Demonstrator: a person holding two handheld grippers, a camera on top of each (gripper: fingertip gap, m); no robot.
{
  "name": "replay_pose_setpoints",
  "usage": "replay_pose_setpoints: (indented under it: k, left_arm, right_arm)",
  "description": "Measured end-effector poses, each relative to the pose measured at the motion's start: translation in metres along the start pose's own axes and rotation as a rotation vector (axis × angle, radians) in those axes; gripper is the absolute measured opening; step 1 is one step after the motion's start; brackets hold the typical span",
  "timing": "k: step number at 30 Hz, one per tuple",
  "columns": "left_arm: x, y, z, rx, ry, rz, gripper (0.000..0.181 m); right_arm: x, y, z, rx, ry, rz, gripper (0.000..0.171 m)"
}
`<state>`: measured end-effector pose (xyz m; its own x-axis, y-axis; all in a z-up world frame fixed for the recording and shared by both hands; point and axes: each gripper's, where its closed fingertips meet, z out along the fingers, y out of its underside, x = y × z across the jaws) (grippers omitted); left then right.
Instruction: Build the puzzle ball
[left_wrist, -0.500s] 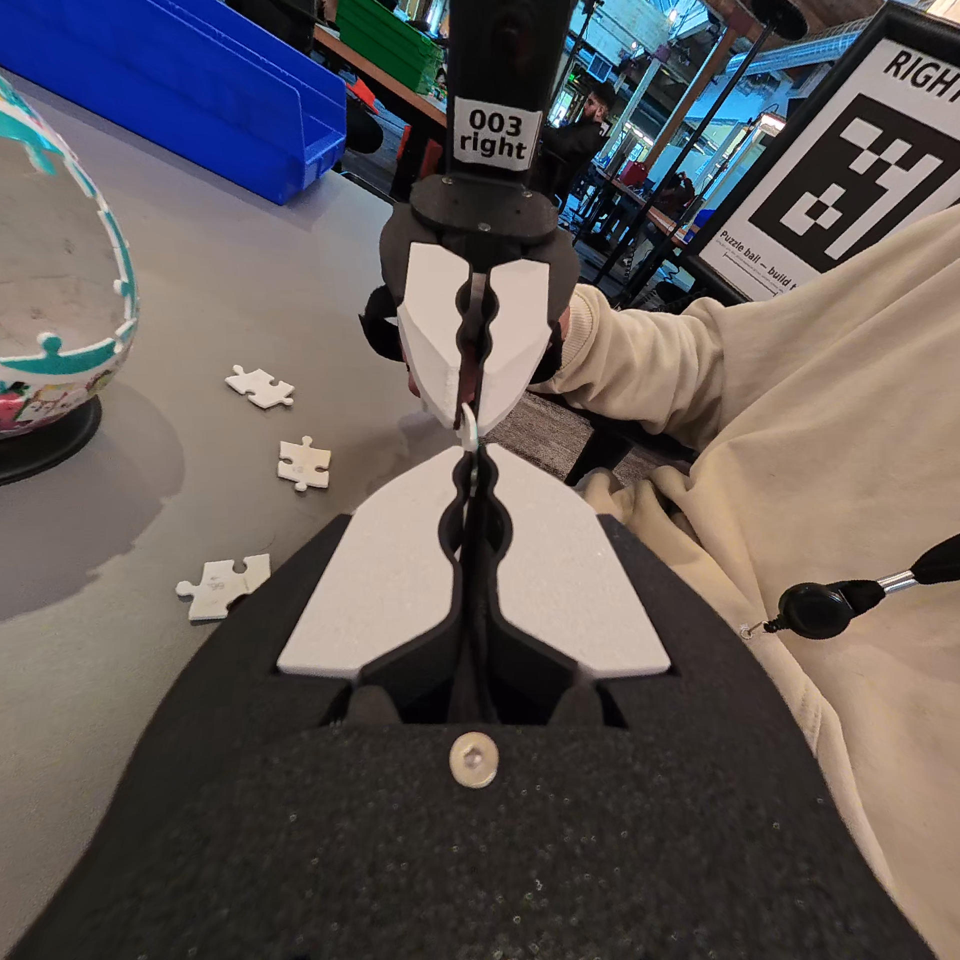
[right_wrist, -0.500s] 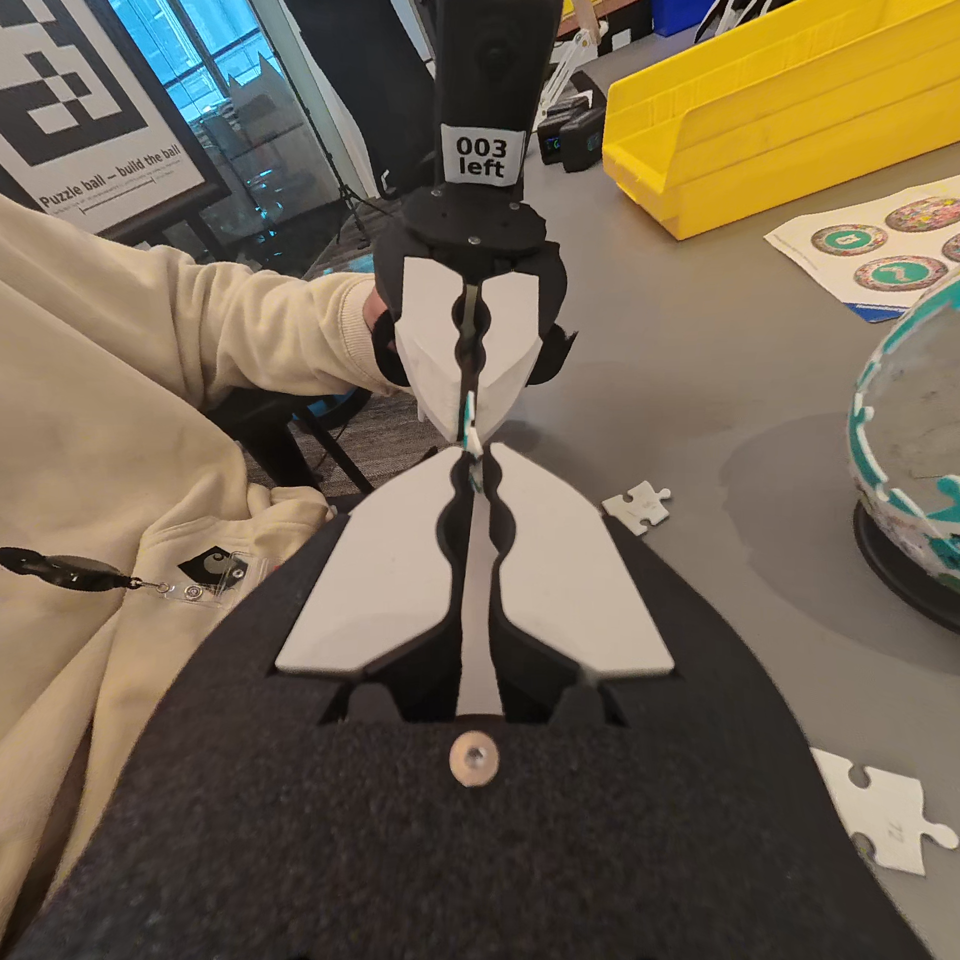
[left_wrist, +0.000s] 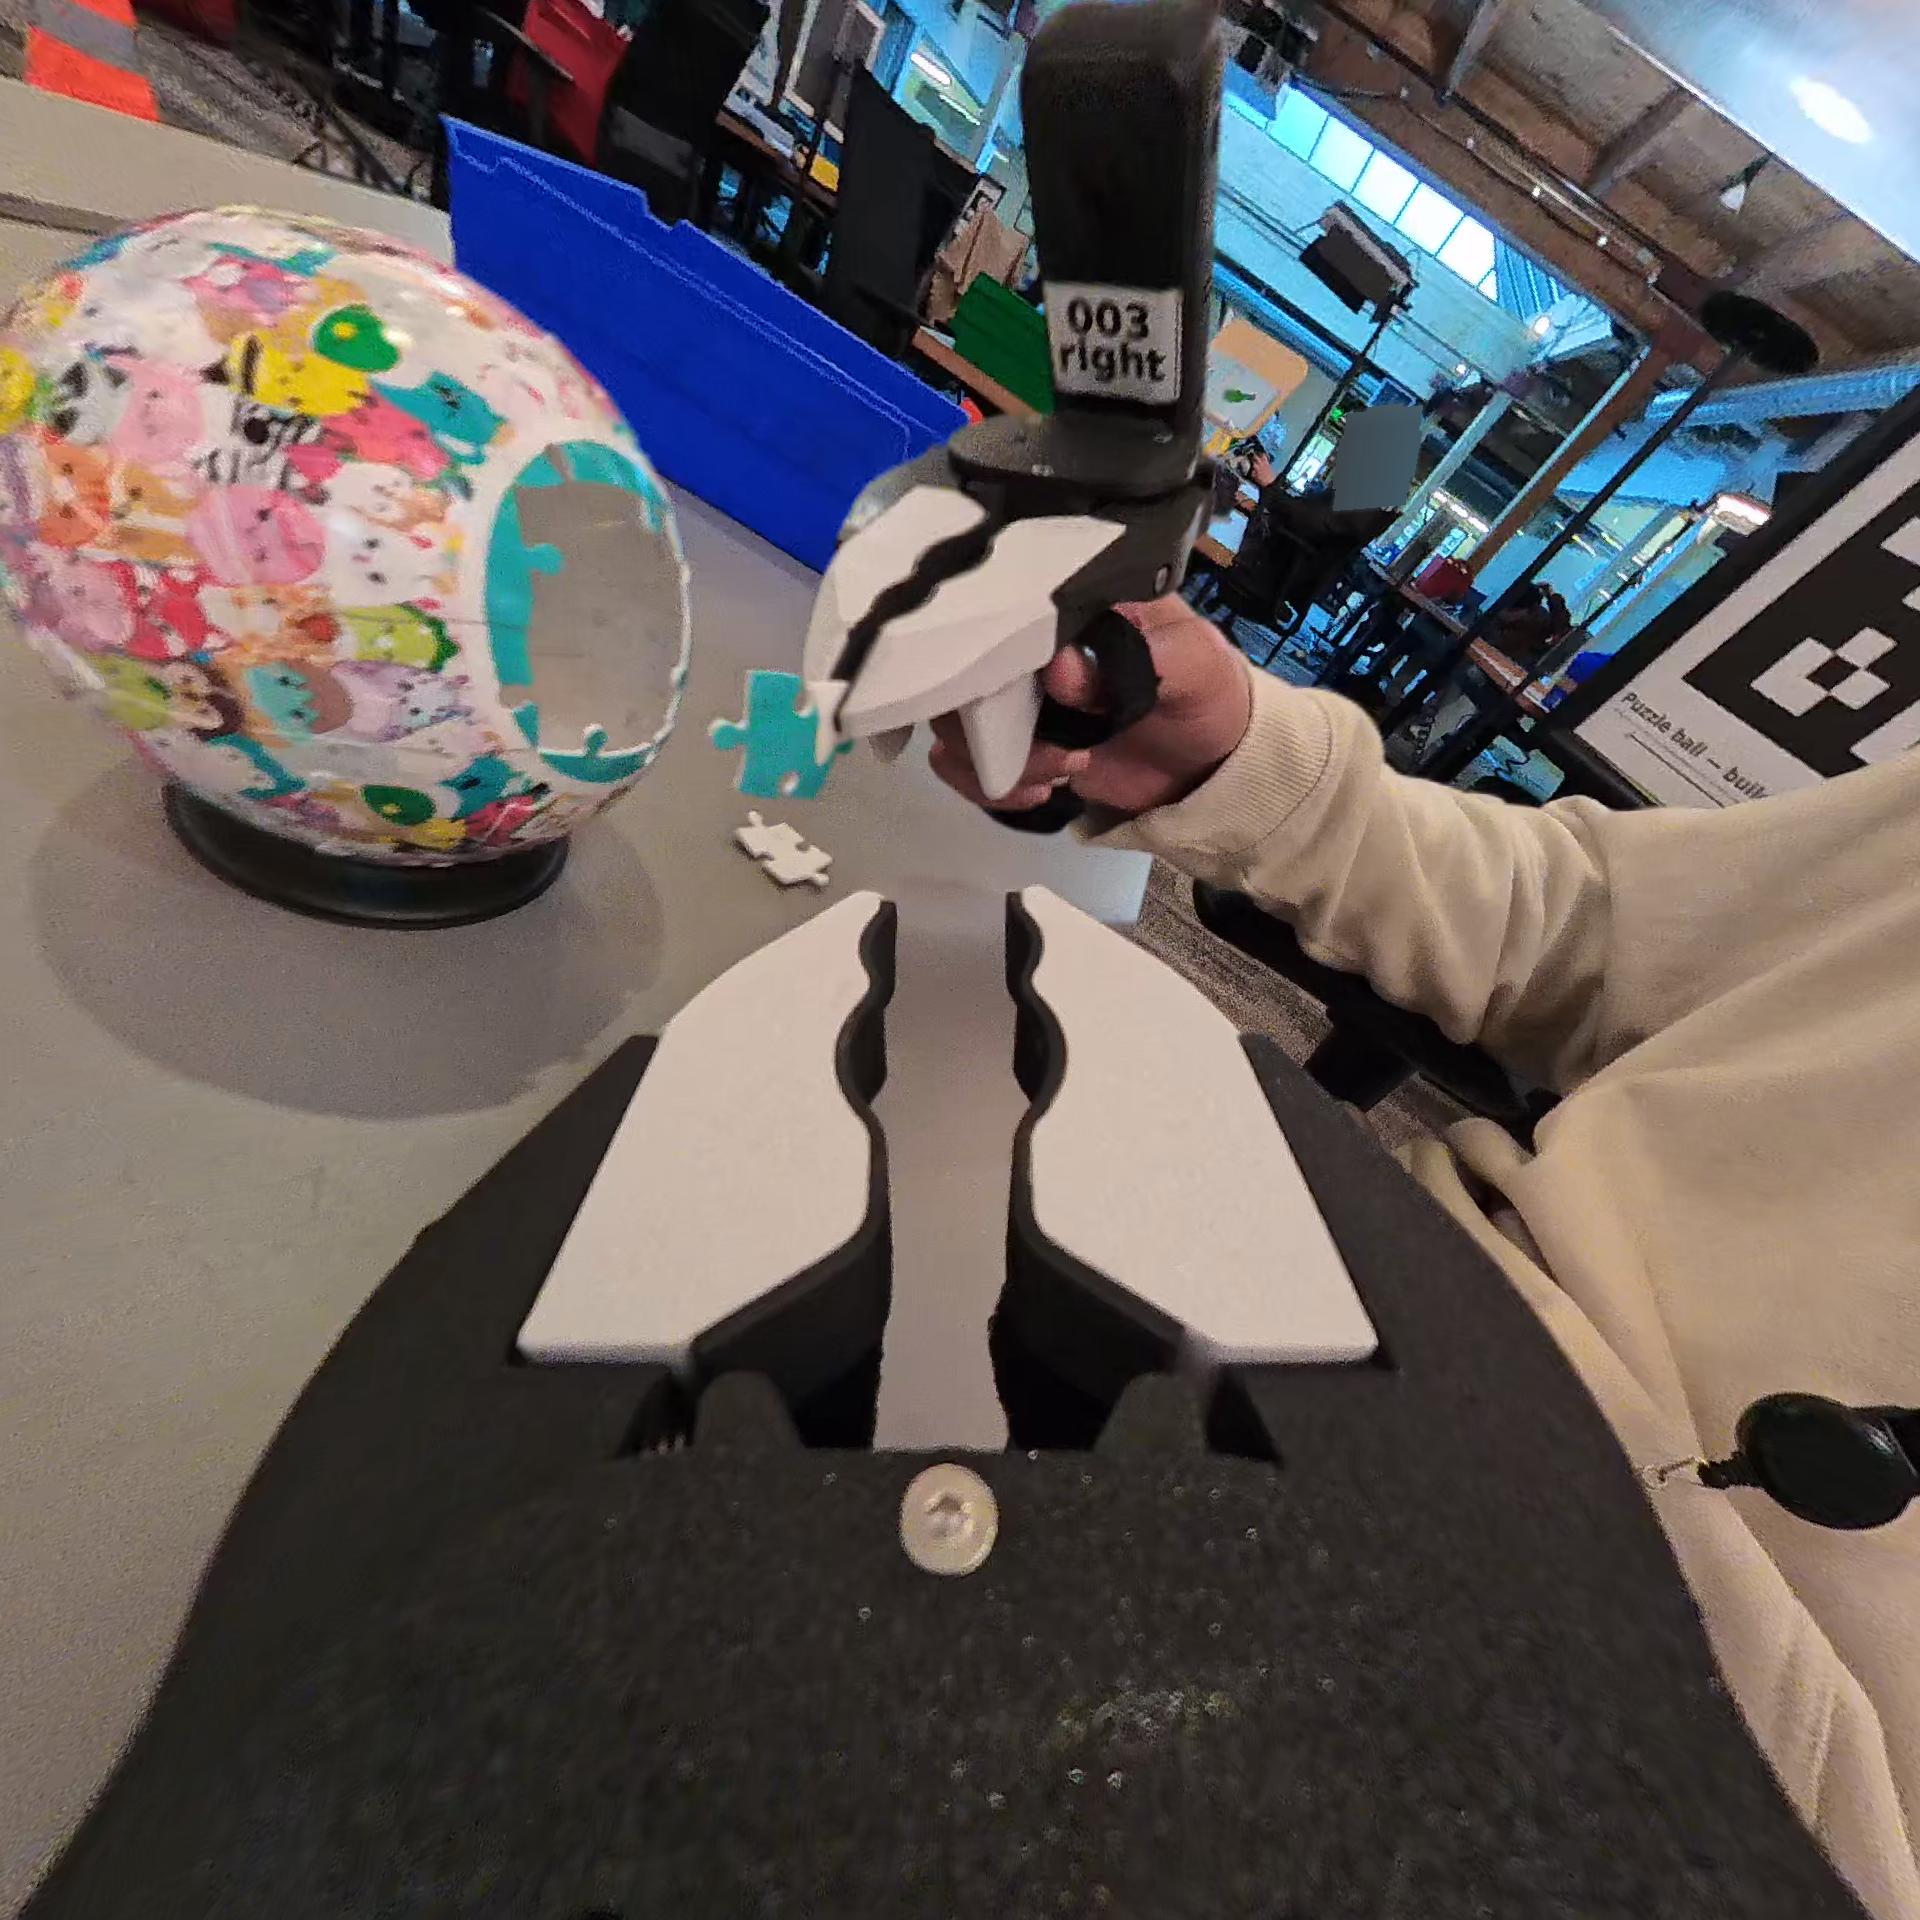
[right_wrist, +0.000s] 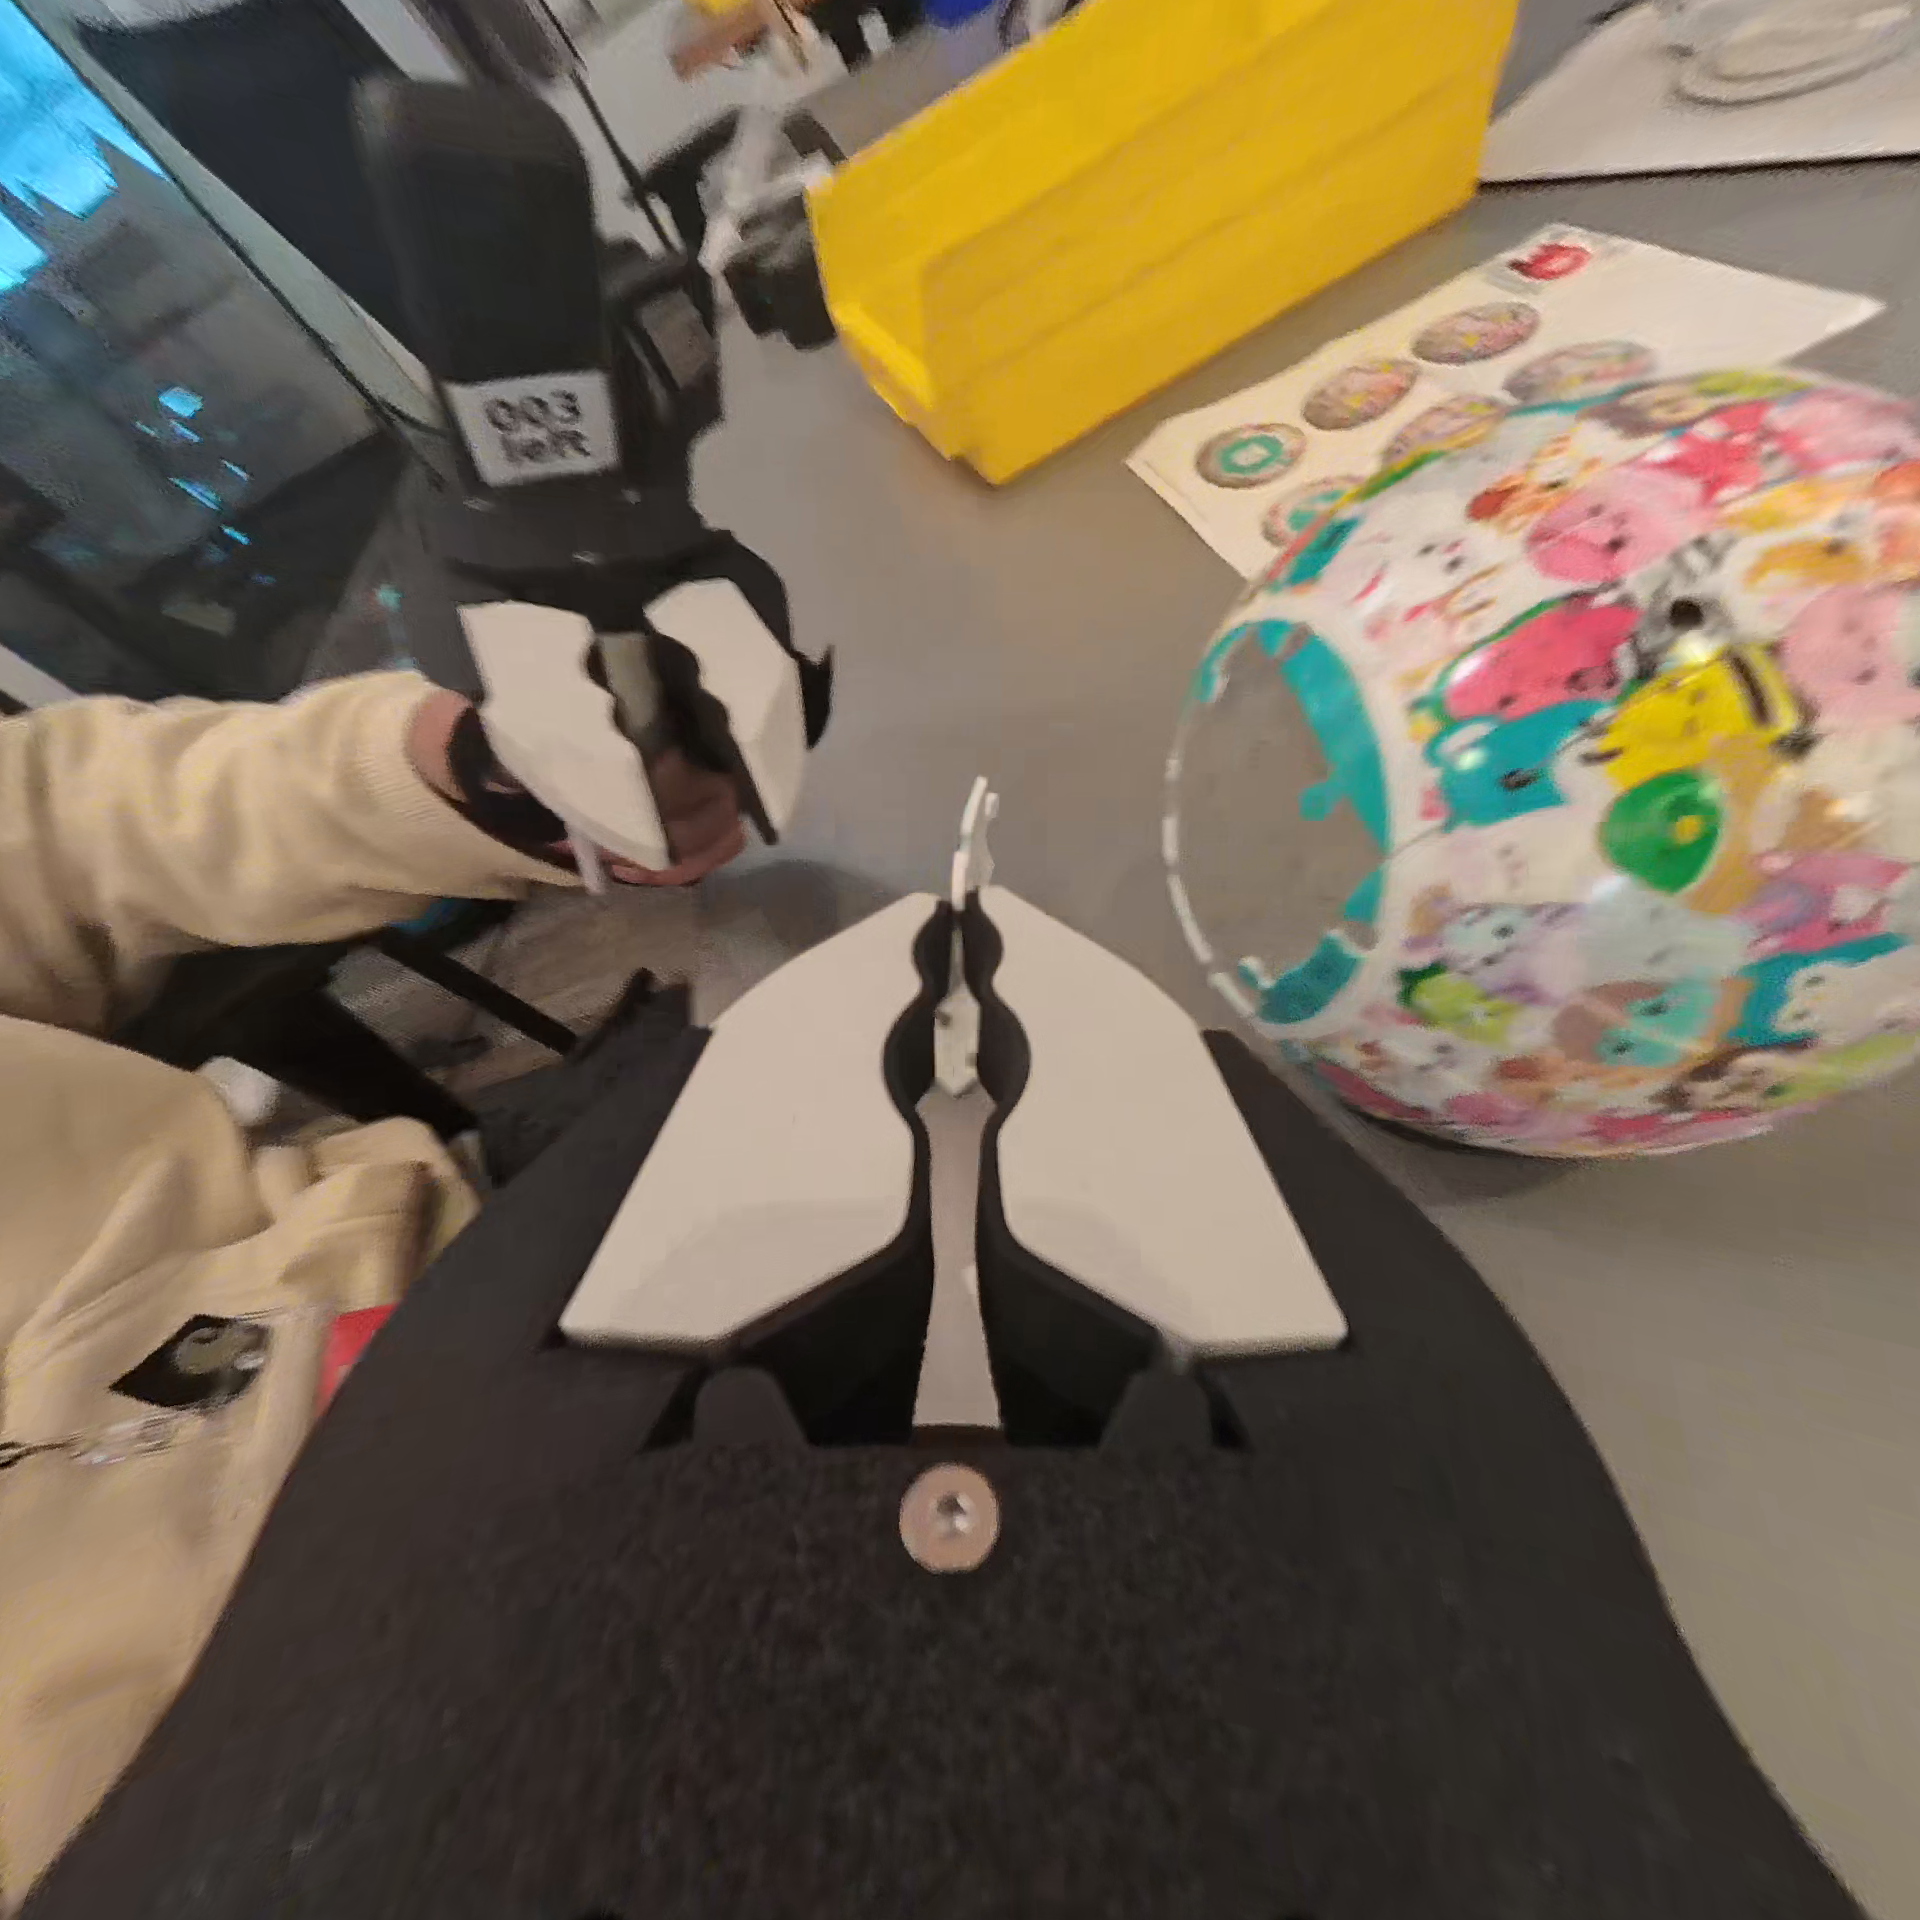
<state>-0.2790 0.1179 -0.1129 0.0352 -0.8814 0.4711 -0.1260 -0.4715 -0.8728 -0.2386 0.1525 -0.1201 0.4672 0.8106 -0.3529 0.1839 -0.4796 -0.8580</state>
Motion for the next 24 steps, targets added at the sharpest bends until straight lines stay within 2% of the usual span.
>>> replay_pose_setpoints:
  k: [6,24]
  left_arm:
    - [-0.005,0.006,0.000,-0.035,-0.046,0.038,0.014]
    - [0.002,0.017,0.005,-0.096,-0.043,0.101,0.012]
  right_arm:
    - [0.024,-0.003,0.007,-0.105,0.172,-0.088,0.002]
    - [0.034,-0.007,0.012,-0.104,0.241,-0.149,0.002]
